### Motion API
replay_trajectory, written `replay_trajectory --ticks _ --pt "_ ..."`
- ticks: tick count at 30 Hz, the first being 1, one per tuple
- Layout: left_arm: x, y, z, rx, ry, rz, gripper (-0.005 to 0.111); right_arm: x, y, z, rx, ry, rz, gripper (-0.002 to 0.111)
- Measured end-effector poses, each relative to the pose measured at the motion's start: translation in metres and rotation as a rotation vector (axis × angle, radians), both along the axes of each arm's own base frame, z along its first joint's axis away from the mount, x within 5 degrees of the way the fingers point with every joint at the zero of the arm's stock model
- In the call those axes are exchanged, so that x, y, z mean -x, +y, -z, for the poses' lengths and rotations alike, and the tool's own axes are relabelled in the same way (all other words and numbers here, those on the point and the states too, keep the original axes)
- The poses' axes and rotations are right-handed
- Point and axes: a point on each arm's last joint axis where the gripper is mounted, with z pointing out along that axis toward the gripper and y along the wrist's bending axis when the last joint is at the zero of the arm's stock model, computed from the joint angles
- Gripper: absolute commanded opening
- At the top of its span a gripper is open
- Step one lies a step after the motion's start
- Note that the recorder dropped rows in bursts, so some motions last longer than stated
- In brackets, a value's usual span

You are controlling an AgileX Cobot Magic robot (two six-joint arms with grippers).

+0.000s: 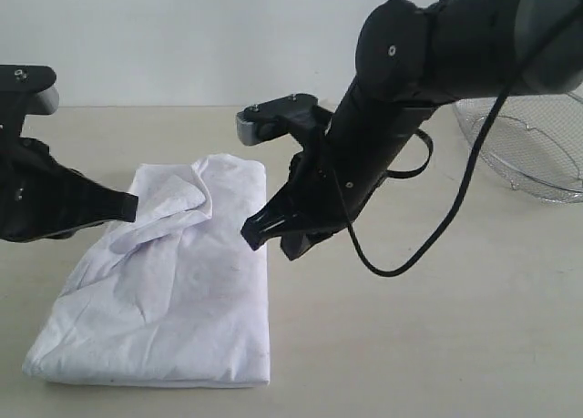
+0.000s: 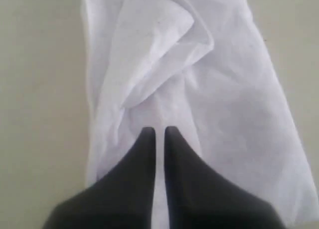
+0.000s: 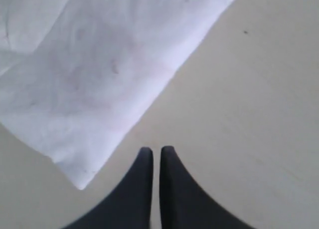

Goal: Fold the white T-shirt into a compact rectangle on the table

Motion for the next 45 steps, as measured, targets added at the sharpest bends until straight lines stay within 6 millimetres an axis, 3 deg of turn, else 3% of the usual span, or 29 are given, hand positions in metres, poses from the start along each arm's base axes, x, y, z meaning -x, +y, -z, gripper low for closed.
replay_trajectory --ticks 3,6,10,14,17,21,25,27,31,36,45 --pt "-0.008 -0.006 0.012 0.009 0.017 0.023 0.005 0.002 0.012 0.014 -0.015 0.039 -0.033 0.0" --pt "-0.026 -0.018 0.043 0.019 0.048 0.051 0.005 0.007 0.027 0.041 -0.022 0.073 -0.025 0.0" --pt "-0.044 -0.029 0.075 0.008 0.099 0.065 0.005 0.016 0.029 0.064 -0.044 0.082 0.032 0.0" --pt "-0.068 -0.039 0.093 0.018 0.101 0.069 0.005 0.019 0.03 0.068 -0.078 0.101 0.072 0.0" --pt "-0.088 -0.03 0.104 0.022 0.106 0.02 0.005 0.018 0.031 0.067 -0.092 0.102 0.083 0.0" --pt "-0.112 -0.002 0.095 0.039 0.049 -0.063 0.005 0.018 0.031 0.067 -0.09 0.096 0.069 0.0" --pt "-0.133 0.041 0.084 0.061 -0.011 -0.192 0.005 0.019 0.031 0.067 -0.089 0.098 0.063 0.0" --pt "-0.137 0.066 0.083 0.066 -0.017 -0.265 0.005 0.019 0.031 0.068 -0.089 0.099 0.061 0.0" --pt "-0.134 0.09 0.078 0.051 0.005 -0.338 0.005 0.019 0.031 0.067 -0.087 0.09 0.046 0.0" --pt "-0.126 0.08 0.064 0.011 0.024 -0.291 0.005 0.013 0.031 0.066 -0.095 0.02 0.045 0.0" --pt "-0.126 0.021 0.056 0.052 -0.077 -0.103 0.005 0.007 0.038 0.06 -0.13 -0.012 0.045 0.0"
